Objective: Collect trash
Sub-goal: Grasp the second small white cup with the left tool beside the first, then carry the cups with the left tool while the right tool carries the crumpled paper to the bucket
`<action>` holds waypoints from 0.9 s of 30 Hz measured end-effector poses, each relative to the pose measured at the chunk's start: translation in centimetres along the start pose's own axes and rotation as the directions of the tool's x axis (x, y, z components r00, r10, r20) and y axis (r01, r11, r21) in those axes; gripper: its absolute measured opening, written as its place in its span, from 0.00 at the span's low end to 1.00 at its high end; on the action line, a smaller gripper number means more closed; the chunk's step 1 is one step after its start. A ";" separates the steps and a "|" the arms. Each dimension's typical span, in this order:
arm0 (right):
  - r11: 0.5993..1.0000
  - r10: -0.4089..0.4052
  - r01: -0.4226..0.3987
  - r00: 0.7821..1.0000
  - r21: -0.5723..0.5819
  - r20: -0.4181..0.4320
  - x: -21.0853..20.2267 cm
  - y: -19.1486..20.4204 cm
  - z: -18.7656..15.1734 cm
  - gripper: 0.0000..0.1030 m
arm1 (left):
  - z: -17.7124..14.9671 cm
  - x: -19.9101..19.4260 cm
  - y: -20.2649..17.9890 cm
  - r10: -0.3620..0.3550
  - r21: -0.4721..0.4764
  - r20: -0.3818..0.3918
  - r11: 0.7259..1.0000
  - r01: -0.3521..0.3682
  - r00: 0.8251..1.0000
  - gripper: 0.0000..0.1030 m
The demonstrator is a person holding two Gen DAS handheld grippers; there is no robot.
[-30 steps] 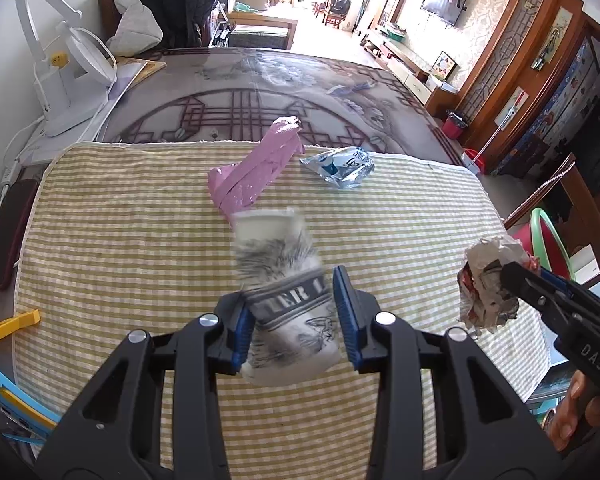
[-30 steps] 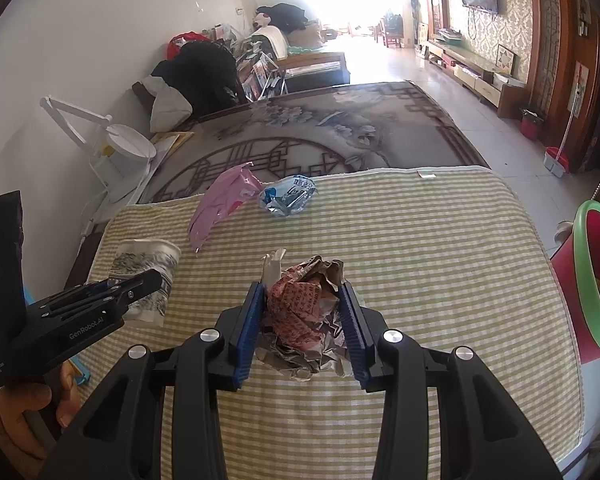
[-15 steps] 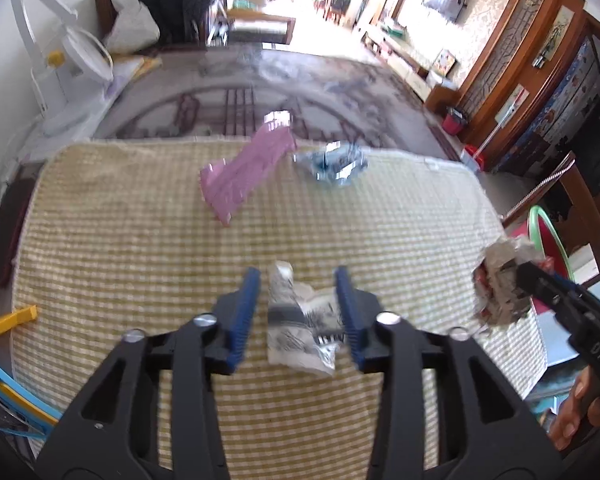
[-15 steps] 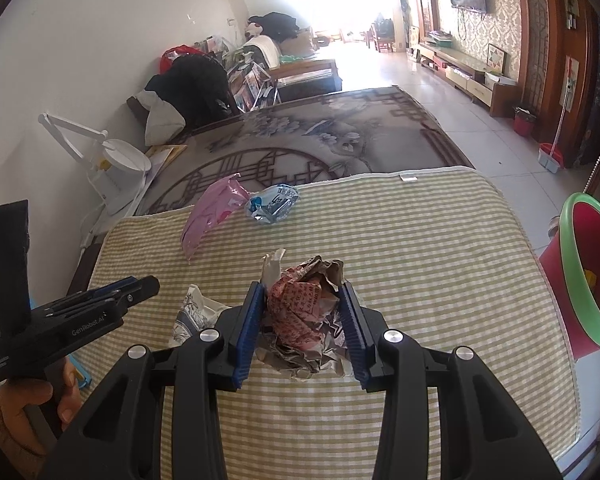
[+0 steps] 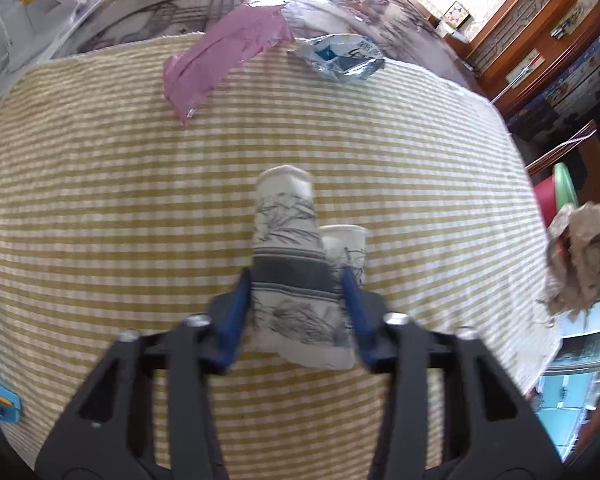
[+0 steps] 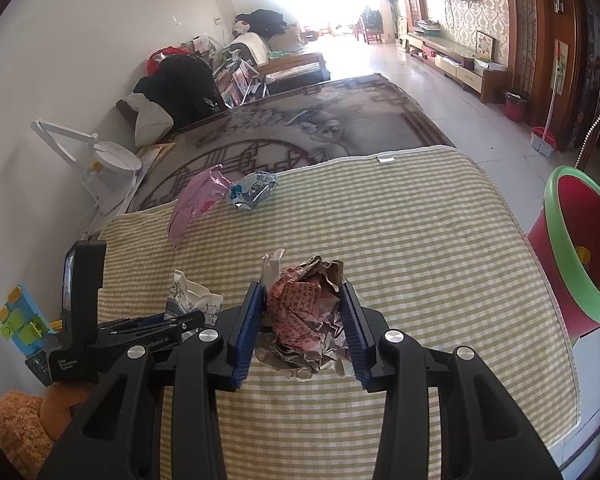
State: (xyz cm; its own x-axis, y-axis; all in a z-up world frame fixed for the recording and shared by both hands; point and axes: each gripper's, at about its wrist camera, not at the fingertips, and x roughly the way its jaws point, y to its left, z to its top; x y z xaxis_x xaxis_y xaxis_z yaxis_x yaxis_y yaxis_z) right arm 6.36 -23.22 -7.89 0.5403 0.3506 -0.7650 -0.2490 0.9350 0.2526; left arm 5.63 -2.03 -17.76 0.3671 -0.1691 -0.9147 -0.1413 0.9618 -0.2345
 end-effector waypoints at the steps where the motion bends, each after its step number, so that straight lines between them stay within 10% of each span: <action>1: 1.000 -0.002 0.002 1.000 0.006 0.004 -0.2 -0.2 0.0 0.37 | 0.0 -0.4 -0.2 0.009 0.004 0.020 1.000 -0.009 1.000 0.38; 27: 0.999 0.023 -0.025 0.998 0.027 0.062 -3.2 -5.7 0.9 0.37 | 1.9 -8.8 -8.8 -0.042 0.072 0.249 0.997 0.025 0.968 0.38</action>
State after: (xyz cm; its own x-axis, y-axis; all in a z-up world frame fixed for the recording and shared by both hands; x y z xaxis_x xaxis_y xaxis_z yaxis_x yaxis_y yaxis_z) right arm 6.75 -29.67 -6.39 0.5831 0.3749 -0.7208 -0.2404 0.9271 0.2877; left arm 5.38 -8.65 -7.06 0.5904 -0.1502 -0.7931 -0.0656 0.9704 -0.2326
